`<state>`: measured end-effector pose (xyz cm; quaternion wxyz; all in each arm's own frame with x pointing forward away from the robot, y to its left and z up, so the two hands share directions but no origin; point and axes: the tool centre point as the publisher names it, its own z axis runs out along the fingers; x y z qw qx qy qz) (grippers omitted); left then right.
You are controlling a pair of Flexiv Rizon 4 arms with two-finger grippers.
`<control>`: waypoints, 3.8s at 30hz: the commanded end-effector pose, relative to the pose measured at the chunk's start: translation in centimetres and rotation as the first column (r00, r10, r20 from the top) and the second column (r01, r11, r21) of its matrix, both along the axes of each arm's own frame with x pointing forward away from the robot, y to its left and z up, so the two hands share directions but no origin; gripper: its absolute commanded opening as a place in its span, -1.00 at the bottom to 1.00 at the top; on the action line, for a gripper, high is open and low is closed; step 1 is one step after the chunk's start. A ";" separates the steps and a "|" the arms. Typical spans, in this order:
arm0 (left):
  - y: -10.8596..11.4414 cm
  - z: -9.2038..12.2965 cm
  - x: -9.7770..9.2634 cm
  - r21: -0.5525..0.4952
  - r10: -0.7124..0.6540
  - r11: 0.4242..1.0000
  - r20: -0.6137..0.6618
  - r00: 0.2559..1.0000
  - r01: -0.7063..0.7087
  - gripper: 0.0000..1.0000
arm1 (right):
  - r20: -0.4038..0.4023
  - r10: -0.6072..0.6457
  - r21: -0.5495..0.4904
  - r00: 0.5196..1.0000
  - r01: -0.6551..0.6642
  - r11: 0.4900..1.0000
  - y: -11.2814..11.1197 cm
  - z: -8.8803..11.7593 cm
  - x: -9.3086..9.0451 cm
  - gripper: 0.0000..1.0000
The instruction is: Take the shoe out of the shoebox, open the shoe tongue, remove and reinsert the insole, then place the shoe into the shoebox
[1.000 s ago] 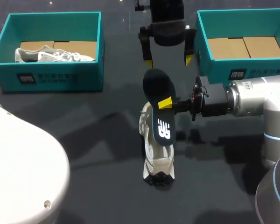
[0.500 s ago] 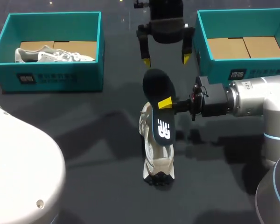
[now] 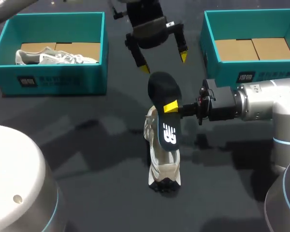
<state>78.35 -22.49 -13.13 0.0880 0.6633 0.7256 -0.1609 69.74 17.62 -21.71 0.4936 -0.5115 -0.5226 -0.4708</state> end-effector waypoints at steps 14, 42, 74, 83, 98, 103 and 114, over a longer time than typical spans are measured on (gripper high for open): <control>4.8 -0.3 -2.1 -0.477 0.038 0.878 0.140 0.989 0.034 1.00 | -0.001 -0.001 -0.002 1.000 0.001 1.000 0.0 0.0 -0.1 -1.00; 8.6 -3.7 -3.4 -0.694 0.025 0.716 0.128 0.991 0.072 1.00 | -0.001 -0.001 -0.002 1.000 0.001 1.000 0.0 0.0 -0.1 -1.00; 6.2 -7.6 -3.7 -0.799 0.114 0.601 0.078 0.990 -0.006 1.00 | 0.002 0.006 0.016 1.000 -0.006 1.000 0.5 0.0 0.1 -1.00; 5.4 -8.2 -3.2 -0.858 0.134 0.512 0.017 0.991 -0.054 1.00 | 0.014 0.025 0.060 1.000 -0.026 0.998 1.5 0.0 0.0 -1.00; 4.2 -8.8 -2.9 -0.865 0.159 0.494 -0.004 0.987 -0.083 0.99 | 0.011 0.022 0.072 1.000 -0.023 0.997 2.3 0.0 0.3 -1.00; 3.6 -9.0 -2.8 -0.869 0.163 0.485 -0.019 0.986 -0.097 0.40 | 0.015 0.001 0.090 1.000 -0.002 0.996 2.8 0.1 0.2 -1.00; 2.5 -9.6 -3.4 -0.874 0.169 0.479 -0.005 0.986 -0.087 -0.19 | 0.026 -0.003 0.101 1.000 0.001 0.995 3.5 0.2 0.2 -1.00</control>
